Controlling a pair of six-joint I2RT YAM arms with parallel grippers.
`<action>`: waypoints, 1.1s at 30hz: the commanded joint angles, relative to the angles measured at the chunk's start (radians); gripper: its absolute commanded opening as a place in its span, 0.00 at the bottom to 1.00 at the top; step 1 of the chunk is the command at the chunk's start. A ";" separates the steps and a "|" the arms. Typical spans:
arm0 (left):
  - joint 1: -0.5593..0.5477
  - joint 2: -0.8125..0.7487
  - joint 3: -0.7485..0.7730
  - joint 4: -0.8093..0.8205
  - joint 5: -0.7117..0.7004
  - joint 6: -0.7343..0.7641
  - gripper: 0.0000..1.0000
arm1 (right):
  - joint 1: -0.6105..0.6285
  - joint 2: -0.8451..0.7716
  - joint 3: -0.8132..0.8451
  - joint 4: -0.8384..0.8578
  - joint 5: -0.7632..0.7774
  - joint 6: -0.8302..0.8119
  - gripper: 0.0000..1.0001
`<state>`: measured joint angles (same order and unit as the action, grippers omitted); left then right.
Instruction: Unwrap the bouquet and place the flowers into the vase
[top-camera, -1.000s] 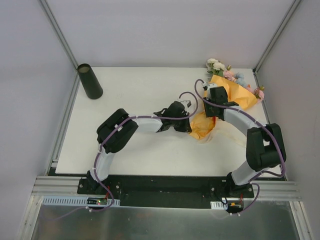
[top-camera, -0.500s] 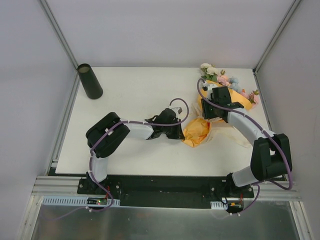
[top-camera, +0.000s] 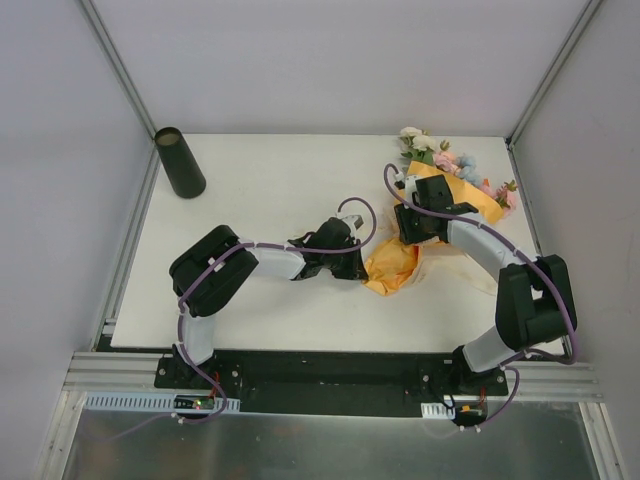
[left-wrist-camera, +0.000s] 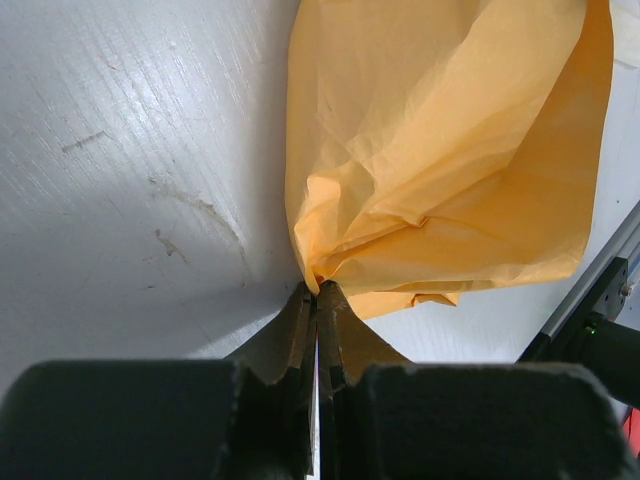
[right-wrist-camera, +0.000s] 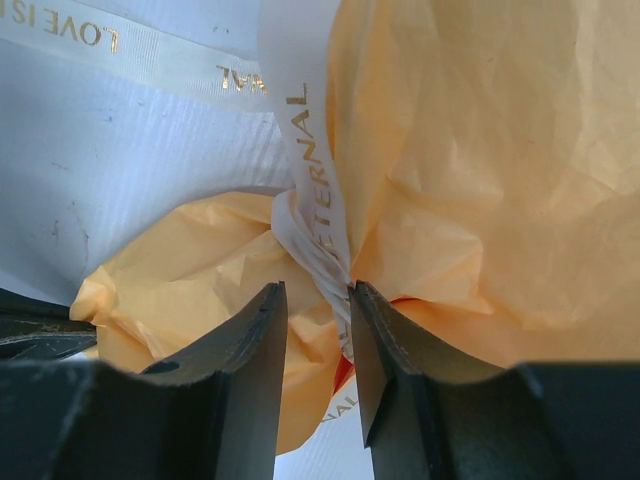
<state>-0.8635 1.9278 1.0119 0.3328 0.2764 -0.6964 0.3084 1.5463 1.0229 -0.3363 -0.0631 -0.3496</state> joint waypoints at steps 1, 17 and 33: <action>-0.005 -0.021 -0.022 -0.058 -0.031 0.001 0.00 | 0.004 -0.014 0.046 0.000 0.008 -0.037 0.38; -0.014 -0.027 -0.025 -0.060 -0.054 0.001 0.00 | 0.026 0.046 0.031 0.016 0.146 -0.080 0.12; -0.051 -0.055 -0.044 -0.146 -0.187 -0.058 0.00 | 0.120 -0.043 -0.112 0.466 0.655 -0.189 0.02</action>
<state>-0.9089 1.8900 1.0008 0.2756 0.0952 -0.7364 0.4393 1.5383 0.9237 -0.1009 0.3920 -0.4850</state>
